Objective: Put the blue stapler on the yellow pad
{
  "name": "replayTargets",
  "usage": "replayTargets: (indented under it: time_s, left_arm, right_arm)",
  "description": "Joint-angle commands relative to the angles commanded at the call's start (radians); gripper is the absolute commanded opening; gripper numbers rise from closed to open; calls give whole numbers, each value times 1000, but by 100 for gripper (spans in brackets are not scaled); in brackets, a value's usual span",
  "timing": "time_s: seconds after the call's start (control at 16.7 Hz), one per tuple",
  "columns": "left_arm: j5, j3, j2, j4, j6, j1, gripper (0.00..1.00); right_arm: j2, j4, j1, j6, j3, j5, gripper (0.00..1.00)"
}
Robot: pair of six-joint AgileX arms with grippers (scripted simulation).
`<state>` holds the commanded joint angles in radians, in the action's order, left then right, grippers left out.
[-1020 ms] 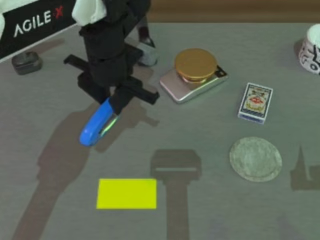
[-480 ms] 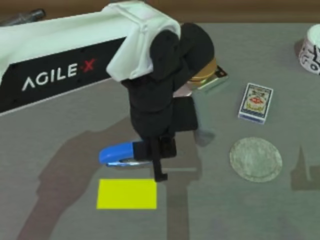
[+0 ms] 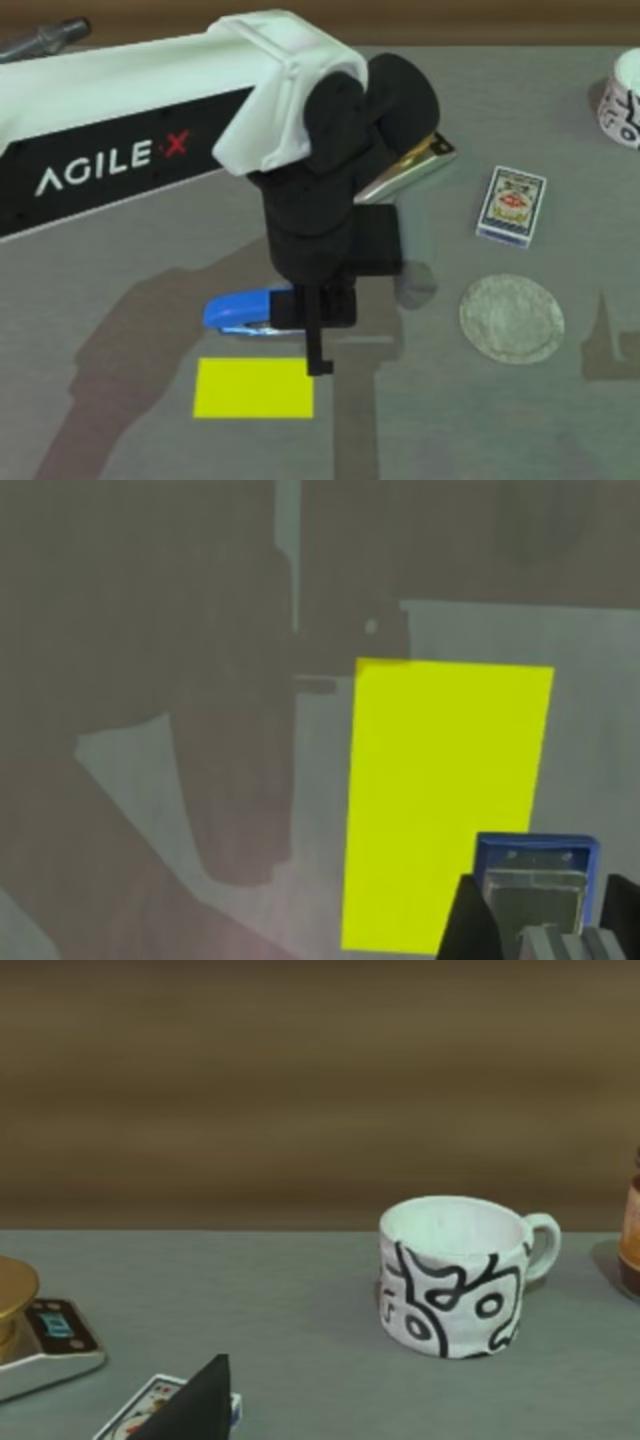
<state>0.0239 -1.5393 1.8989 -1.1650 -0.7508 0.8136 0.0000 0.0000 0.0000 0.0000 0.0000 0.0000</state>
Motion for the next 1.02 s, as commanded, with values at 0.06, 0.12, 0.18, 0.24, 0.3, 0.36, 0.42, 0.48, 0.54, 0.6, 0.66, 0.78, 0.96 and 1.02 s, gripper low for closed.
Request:
replayTargets:
  time_s: [0.06,0.12,0.18,0.24,0.3,0.36,0.42,0.48,0.54,0.6,0.66,0.78,0.96,1.02]
  left_arm:
    - [0,12,2,13,-3,-2,0]
    - [0,33,5,36,-6,-5,0]
    - [0,60,10,69,-11,-10,0]
    - [0,93,16,109,-16,-15,0]
    - [-1,129,24,154,-22,-21,0]
    - [-2,167,32,203,-29,-28,0]
    - [-2,206,39,252,-35,-34,0]
    - [-3,241,46,296,-41,-40,0]
    - [-3,272,52,333,-47,-44,0]
    - [-3,296,57,360,-52,-48,0]
    - [-3,310,60,376,-56,-50,0]
    - [-3,315,61,381,-57,-51,0]
    - [-3,315,61,381,-57,-51,8]
    - [-3,315,61,381,-57,-51,15]
  right_arm:
    - [0,0,0,0,0,0,100]
    - [0,0,0,0,0,0,100]
    - [0,0,0,0,0,0,100]
    - [0,0,0,0,0,0,100]
    - [0,0,0,0,0,0,100]
    - [0,0,0,0,0,0,100]
    - [0,0,0,0,0,0,100]
    - [0,0,0,0,0,0,100]
    - [0,0,0,0,0,0,100]
    - [0,0,0,0,0,0,100]
    - [0,0,0,0,0,0,100]
    - [0,0,0,0,0,0,100]
    - [0,0,0,0,0,0,100]
    - [0,0,0,0,0,0,100]
